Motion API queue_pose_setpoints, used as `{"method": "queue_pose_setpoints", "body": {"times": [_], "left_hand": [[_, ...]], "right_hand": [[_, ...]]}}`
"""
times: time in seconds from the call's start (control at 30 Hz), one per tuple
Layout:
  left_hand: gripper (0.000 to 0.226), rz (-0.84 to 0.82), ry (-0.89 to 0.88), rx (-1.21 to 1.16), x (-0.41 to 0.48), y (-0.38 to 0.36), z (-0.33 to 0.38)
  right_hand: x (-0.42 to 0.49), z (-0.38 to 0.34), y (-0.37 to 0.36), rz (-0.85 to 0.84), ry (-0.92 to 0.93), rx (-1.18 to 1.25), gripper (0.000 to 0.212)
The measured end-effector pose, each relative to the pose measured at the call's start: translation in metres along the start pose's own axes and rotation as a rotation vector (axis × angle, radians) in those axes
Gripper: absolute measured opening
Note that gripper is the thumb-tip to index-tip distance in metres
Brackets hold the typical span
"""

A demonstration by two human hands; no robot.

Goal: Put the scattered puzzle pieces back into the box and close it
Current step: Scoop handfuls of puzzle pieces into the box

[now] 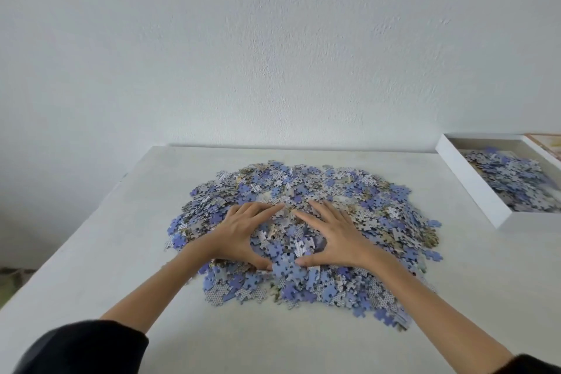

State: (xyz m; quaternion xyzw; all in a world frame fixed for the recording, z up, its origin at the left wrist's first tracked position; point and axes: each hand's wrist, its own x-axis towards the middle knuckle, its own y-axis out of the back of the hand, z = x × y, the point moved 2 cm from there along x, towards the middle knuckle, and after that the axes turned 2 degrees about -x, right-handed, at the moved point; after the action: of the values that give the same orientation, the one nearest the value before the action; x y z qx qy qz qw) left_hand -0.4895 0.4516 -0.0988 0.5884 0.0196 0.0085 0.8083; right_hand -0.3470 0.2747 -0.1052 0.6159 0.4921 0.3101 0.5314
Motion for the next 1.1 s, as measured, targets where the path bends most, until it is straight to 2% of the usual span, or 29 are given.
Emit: {"method": "queue_pose_setpoints", "body": {"times": [0.13, 0.23, 0.4, 0.5, 0.6, 0.7, 0.93, 1.1], "left_hand": [[0.105, 0.070, -0.012, 0.036, 0.005, -0.001, 0.001], [0.089, 0.157, -0.034, -0.012, 0.009, 0.001, 0.003], [0.068, 0.248, -0.071, -0.027, 0.013, 0.003, 0.011], [0.064, 0.277, -0.064, -0.062, 0.013, 0.005, 0.012], [0.052, 0.318, -0.030, -0.186, 0.014, 0.007, 0.009], [0.045, 0.319, 0.001, -0.288, 0.017, 0.013, 0.008], [0.042, 0.377, 0.027, -0.428, 0.025, 0.041, 0.024], [0.041, 0.404, -0.019, -0.450, 0.034, 0.054, 0.038]], "right_hand": [[0.008, 0.003, 0.001, 0.083, -0.034, -0.097, 0.108], [0.009, 0.002, 0.006, 0.129, -0.007, -0.110, 0.107], [0.004, -0.003, 0.012, 0.226, 0.013, -0.070, 0.086], [0.004, -0.003, 0.011, 0.256, 0.018, 0.003, 0.075], [0.004, -0.001, 0.011, 0.320, 0.026, 0.130, 0.056], [0.004, 0.000, 0.016, 0.297, 0.051, 0.230, 0.044], [0.003, 0.015, 0.051, 0.396, 0.016, 0.469, 0.048], [-0.002, 0.031, 0.077, 0.468, 0.048, 0.501, 0.046]]}}
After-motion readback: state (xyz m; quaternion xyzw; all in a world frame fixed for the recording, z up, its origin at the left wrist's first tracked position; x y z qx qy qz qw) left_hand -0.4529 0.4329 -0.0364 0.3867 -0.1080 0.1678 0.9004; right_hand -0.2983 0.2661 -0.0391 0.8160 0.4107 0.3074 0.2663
